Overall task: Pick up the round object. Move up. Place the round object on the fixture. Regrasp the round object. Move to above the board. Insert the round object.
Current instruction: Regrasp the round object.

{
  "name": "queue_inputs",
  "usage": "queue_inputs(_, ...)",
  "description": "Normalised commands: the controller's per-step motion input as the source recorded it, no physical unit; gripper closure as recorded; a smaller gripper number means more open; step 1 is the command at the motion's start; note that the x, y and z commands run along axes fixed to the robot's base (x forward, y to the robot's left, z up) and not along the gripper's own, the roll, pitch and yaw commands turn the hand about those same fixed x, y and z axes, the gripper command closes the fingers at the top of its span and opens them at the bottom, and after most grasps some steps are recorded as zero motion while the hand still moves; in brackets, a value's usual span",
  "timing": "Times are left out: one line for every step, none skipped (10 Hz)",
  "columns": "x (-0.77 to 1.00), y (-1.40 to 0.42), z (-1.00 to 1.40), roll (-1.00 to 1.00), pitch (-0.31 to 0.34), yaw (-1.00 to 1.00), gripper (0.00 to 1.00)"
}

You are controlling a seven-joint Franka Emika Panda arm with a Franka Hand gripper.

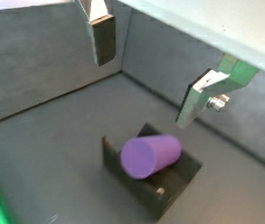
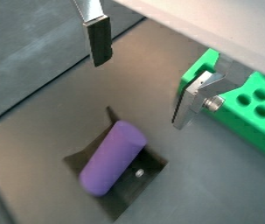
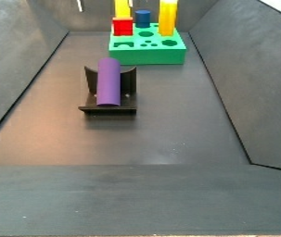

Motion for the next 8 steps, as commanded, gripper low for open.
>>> queue_inputs(0.02,-0.02,0.00,1.00,0.046,0.05,0.00)
queue_inputs(0.03,-0.02,-0.01,1.00,0.053,0.06,0.00)
queue_inputs(0.04,-0.03,-0.01,1.00,0.062,0.06,0.00)
queue_inputs(0.06,-0.03,-0.01,1.00,0.072,0.07,0.00)
queue_inputs(0.08,-0.03,-0.01,1.00,0.092,0.07,0.00)
queue_inputs(0.09,-0.03,-0.01,1.00,0.109,0.08,0.00)
queue_inputs(0.10,-0.04,-0.02,1.00,0.129,0.10,0.00)
queue_inputs(0.10,-0.04,-0.01,1.00,0.148,0.12,0.00)
